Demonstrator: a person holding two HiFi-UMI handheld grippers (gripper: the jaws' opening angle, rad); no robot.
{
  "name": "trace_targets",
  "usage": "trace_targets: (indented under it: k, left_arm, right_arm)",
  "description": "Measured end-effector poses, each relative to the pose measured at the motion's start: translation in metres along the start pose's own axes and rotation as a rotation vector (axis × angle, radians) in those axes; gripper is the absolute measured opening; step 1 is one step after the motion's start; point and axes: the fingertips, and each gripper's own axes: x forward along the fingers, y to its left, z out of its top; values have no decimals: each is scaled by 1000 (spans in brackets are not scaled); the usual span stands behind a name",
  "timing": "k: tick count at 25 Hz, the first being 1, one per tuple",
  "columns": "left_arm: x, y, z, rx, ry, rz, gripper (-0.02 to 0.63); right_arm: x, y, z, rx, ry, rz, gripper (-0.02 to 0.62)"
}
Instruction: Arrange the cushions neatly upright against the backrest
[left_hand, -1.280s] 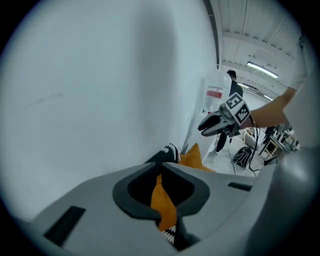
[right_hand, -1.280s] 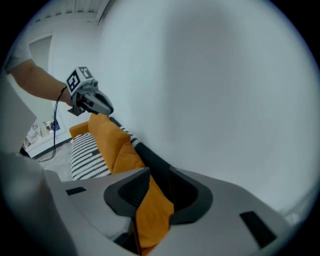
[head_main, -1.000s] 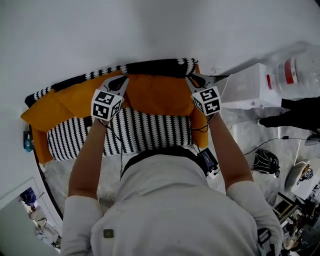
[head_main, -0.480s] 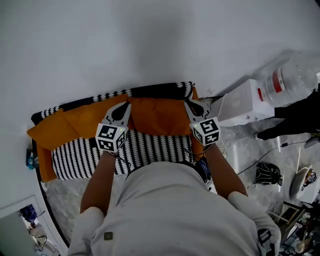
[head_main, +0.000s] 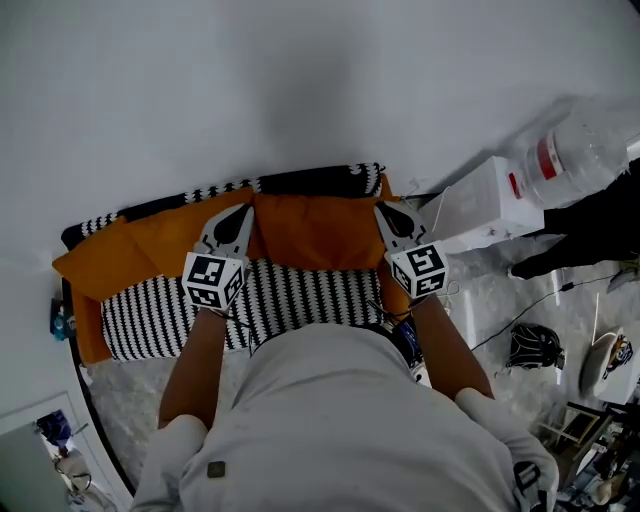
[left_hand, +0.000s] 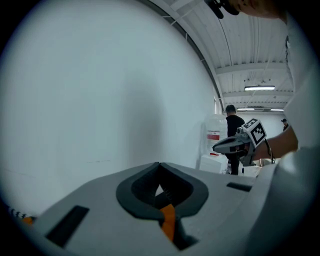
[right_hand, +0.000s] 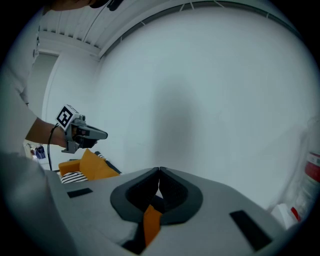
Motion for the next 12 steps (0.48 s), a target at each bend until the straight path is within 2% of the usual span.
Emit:
trace_targets:
  k: [4, 12]
  left_arm:
    - [-12, -19, 3, 0, -4, 35, 9]
    - [-41, -106, -11, -4, 11, 76, 9]
  right_arm:
    - [-25, -7, -5, 2, -22, 15, 28]
    - [-95, -6, -37, -15, -21, 88, 28]
